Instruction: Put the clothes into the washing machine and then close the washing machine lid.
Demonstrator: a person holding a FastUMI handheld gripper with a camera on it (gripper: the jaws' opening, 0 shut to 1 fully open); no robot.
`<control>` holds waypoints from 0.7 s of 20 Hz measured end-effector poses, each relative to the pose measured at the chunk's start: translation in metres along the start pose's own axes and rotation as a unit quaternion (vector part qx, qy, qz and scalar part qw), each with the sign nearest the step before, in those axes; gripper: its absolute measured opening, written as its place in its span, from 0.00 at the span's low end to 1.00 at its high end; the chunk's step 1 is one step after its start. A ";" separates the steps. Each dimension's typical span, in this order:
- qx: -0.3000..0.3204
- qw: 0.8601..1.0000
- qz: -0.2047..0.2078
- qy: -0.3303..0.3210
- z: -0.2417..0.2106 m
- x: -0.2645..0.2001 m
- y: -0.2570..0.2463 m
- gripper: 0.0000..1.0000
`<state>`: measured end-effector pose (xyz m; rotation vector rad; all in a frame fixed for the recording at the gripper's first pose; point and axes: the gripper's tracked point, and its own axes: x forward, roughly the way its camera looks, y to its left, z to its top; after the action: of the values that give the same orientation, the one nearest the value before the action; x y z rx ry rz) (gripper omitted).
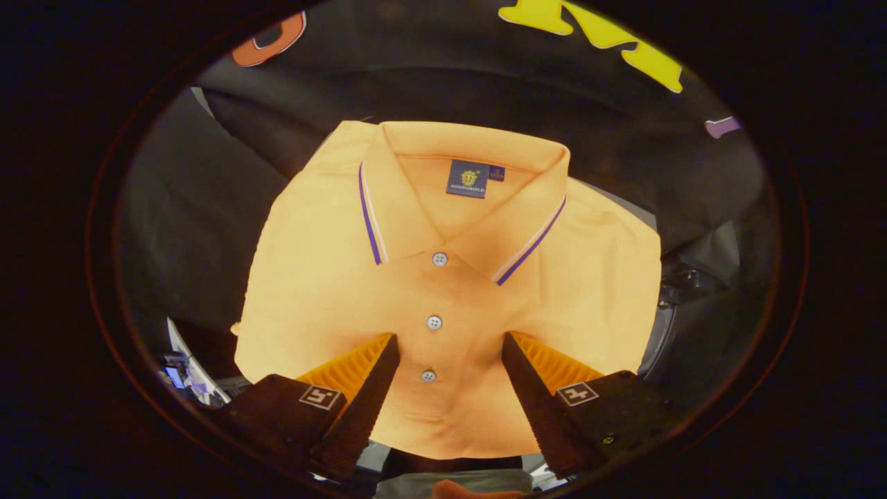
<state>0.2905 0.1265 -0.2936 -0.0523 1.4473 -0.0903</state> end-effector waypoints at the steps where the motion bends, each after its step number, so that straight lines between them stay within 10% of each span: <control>1: 0.005 1.000 -0.002 0.004 -0.002 0.000 0.000 0.98; 7: 0.040 0.999 -0.007 -0.003 0.000 -0.001 0.000 0.95; 14: 0.030 0.999 -0.001 -0.029 -0.001 0.000 0.001 0.64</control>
<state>0.2899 0.1275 -0.2941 -0.0071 1.3850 -0.1330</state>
